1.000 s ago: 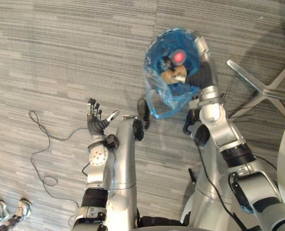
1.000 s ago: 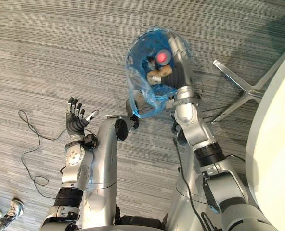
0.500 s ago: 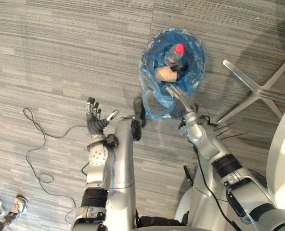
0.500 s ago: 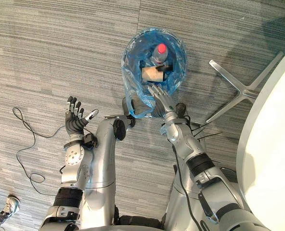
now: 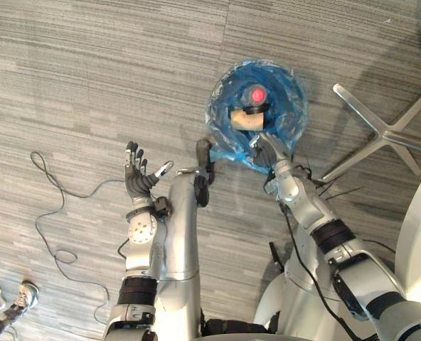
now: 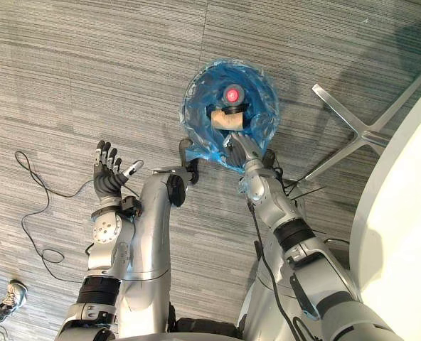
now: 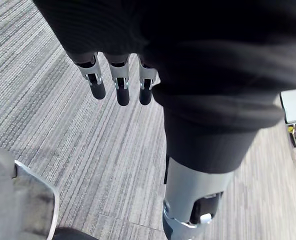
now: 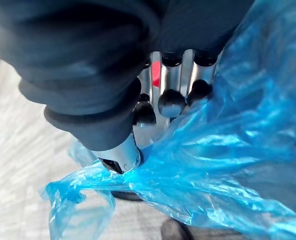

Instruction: Gather rubbish on tea table into small bin, then transfer packed bag to large trash can.

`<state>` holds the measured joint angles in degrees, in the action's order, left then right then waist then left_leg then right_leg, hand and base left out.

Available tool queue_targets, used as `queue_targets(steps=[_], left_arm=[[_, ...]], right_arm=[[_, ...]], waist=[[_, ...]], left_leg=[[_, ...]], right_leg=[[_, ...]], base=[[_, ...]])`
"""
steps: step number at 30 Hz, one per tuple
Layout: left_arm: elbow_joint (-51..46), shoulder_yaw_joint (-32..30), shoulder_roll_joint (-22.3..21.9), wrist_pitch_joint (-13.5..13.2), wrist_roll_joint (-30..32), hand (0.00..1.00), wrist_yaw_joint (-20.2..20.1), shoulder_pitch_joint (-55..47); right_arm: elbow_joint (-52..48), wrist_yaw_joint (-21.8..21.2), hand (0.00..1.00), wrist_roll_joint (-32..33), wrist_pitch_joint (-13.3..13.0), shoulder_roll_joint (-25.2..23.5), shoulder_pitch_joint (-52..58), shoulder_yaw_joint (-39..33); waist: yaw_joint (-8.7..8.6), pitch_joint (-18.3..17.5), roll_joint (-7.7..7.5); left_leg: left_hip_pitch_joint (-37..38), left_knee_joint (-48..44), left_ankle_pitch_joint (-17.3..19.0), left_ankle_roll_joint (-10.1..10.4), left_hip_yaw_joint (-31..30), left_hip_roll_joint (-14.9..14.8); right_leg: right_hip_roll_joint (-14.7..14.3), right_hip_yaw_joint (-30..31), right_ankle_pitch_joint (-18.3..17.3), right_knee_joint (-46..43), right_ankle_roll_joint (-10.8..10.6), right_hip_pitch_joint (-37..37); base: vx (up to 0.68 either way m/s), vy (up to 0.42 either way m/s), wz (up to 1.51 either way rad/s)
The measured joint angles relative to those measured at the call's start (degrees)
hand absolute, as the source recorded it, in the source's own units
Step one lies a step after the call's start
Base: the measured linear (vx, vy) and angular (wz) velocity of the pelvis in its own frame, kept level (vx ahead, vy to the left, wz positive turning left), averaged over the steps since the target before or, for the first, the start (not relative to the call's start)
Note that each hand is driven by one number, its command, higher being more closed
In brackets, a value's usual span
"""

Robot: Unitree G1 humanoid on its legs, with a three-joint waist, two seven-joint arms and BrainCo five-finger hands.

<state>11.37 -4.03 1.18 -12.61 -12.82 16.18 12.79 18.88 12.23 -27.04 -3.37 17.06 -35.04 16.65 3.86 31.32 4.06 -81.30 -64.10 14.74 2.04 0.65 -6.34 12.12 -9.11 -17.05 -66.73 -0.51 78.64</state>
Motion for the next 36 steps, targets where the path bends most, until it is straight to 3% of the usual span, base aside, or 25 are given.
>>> queue_targets(steps=[2,5,9,12,14,16,20,21,25,32,36], left_arm=[[0.07,0.66,-0.62,0.70,0.05,0.00,-0.36,-0.10],[0.39,1.49,-0.71,1.18,0.21,0.00,-1.25,-0.62],[0.51,2.21,-0.67,2.23,2.11,0.00,-1.87,-3.29],[0.61,2.37,-0.71,2.37,2.46,0.00,-2.64,-8.51],[2.80,2.35,-0.05,2.39,2.51,0.00,-3.51,-11.73],[5.50,2.95,0.93,2.42,2.53,0.00,-3.95,-13.64],[10.54,5.25,3.52,2.81,3.93,0.00,-5.85,-15.25],[11.82,5.72,4.01,2.81,4.64,0.00,-6.23,-15.59],[14.24,6.21,5.15,2.87,7.02,0.00,-7.34,-16.34],[17.95,6.42,6.35,2.75,9.13,0.00,-7.28,-16.25],[19.06,7.24,6.22,2.30,9.17,0.00,-7.16,-15.45]], right_arm=[[-3.05,0.24,1.00,1.91,-0.16,-0.94,1.49,-1.59],[-7.95,0.29,1.00,4.77,-0.55,-4.62,5.62,-2.99],[-12.78,-0.09,1.00,12.97,-1.56,-8.81,13.40,-4.24],[-15.85,-1.27,1.00,19.47,-3.15,-11.42,18.97,-4.86],[-16.58,-2.56,1.00,23.81,-4.64,-13.48,21.84,-4.75],[-16.40,-3.72,1.00,26.08,-5.53,-14.45,23.33,-3.97],[-13.00,-5.42,1.00,26.02,-6.86,-14.26,23.49,-2.01],[-10.54,-5.95,0.00,24.41,-6.86,-14.27,23.46,-1.97],[-5.42,-6.17,0.00,15.51,-6.77,-12.92,23.73,-1.92],[3.75,-4.00,0.00,3.24,-6.22,-10.05,21.86,-0.22],[9.11,-1.83,0.00,-1.49,-6.17,-7.09,17.54,0.03]], waist=[[-0.03,0.00,-0.14],[-0.21,-0.19,-2.31],[-0.28,-0.20,-3.33],[-0.63,-0.56,-3.89],[-0.89,-1.69,-5.41],[-1.25,-2.93,-6.99],[-1.47,-3.98,-7.39],[-1.35,-4.96,-7.39],[-1.56,-6.55,-6.87],[-1.70,-6.79,-5.95],[-1.53,-6.72,-3.27]], left_leg=[[2.38,0.70,0.01,0.13,-0.09,0.02],[8.55,5.14,-1.00,0.79,0.28,0.36],[20.20,13.23,-2.63,1.22,0.37,0.06],[31.43,19.75,-3.92,0.80,2.05,-0.71],[39.36,25.05,-4.97,0.11,3.05,-0.80],[44.94,29.77,-6.20,0.14,4.12,-0.71],[52.97,36.58,-7.69,0.34,5.02,-0.66],[54.39,38.11,-8.18,0.11,5.72,-0.60],[57.80,40.76,-8.86,-0.13,6.21,0.23],[57.58,43.21,-10.31,-0.10,6.65,1.27],[52.46,40.21,-10.29,-0.14,6.12,1.27]], right_leg=[[-0.03,-0.26,0.00,0.78,0.00,-2.54],[-0.04,-0.65,0.16,4.43,0.11,-8.31],[-0.13,-3.60,1.39,12.42,0.48,-20.85],[-0.92,-4.55,3.22,19.74,0.22,-32.36],[-1.89,-4.81,4.93,26.18,-0.35,-40.40],[-2.68,-4.55,6.84,31.59,-0.74,-45.67],[-4.80,-3.98,11.06,42.19,-1.54,-54.55],[-5.13,-3.47,12.20,44.45,-1.57,-55.89],[-5.16,-2.73,13.96,48.18,-1.95,-59.18],[-4.83,-1.86,15.41,49.46,-2.17,-58.20],[-4.81,-1.85,15.58,47.00,-2.08,-53.52]], base=[[-0.04,0.016,0.04],[-0.04,-0.014,0.10],[0.01,-0.048,0.19],[0.09,-0.011,0.02],[0.12,0.019,-0.09],[0.12,0.019,-0.13],[0.14,0.055,-0.20],[0.10,0.045,-0.16],[0.07,0.037,-0.09],[-0.03,0.013,-0.02],[-0.10,0.018,0.03]])
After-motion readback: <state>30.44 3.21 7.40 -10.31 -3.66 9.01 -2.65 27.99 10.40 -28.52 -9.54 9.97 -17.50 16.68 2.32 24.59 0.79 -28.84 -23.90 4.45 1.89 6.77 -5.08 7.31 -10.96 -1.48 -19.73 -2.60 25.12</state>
